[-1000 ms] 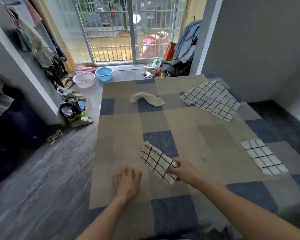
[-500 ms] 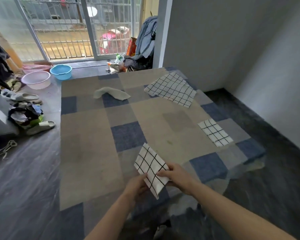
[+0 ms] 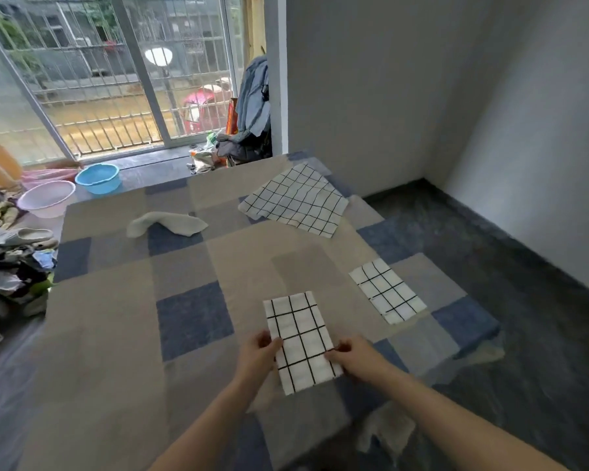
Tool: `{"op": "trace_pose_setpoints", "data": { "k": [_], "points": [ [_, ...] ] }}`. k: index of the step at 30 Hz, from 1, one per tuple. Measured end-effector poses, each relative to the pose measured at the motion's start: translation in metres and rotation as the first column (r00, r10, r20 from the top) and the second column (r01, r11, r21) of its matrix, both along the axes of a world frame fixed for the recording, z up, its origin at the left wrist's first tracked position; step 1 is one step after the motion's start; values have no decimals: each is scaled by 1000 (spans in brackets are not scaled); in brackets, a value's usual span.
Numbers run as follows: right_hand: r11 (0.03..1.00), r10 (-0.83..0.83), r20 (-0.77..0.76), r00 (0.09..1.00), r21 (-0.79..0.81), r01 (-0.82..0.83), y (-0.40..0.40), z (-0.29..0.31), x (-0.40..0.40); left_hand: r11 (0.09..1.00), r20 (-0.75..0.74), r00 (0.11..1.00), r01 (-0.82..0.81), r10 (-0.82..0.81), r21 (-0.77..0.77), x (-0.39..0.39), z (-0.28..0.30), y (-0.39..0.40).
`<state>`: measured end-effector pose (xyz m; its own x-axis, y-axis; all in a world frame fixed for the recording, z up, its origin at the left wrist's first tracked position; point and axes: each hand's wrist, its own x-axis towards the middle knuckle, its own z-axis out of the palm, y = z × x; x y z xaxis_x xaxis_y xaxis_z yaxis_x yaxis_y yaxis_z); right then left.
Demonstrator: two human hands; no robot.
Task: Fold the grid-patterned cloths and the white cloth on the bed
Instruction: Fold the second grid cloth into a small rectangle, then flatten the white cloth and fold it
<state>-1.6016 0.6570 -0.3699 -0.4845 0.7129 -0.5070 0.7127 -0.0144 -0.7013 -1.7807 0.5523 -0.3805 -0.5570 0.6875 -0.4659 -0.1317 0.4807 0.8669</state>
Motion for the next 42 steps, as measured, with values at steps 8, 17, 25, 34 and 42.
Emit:
{"op": "trace_pose_setpoints", "data": {
  "k": [8, 17, 25, 34, 42],
  "points": [
    [993, -71, 43, 997, 101, 67, 88, -9, 22, 993, -65, 997, -40, 32, -115, 13, -14, 80],
    [996, 42, 152, 988, 65, -53, 127, -21, 45, 957, -214, 977, -65, 4, -282, 12, -38, 89],
    [988, 135, 94, 986, 63, -141, 123, -5, 5, 969, -375, 926, -64, -31, -238, 5, -25, 72],
    [708, 579, 323, 749, 257, -658, 56, 13, -104, 868, -707, 561, 45, -431, -494, -38, 13, -18],
    [252, 733, 487, 474, 454, -855, -91, 57, -219, 722, -739, 364, -212, -567, -659, -89, 84, -164]
  ]
}}
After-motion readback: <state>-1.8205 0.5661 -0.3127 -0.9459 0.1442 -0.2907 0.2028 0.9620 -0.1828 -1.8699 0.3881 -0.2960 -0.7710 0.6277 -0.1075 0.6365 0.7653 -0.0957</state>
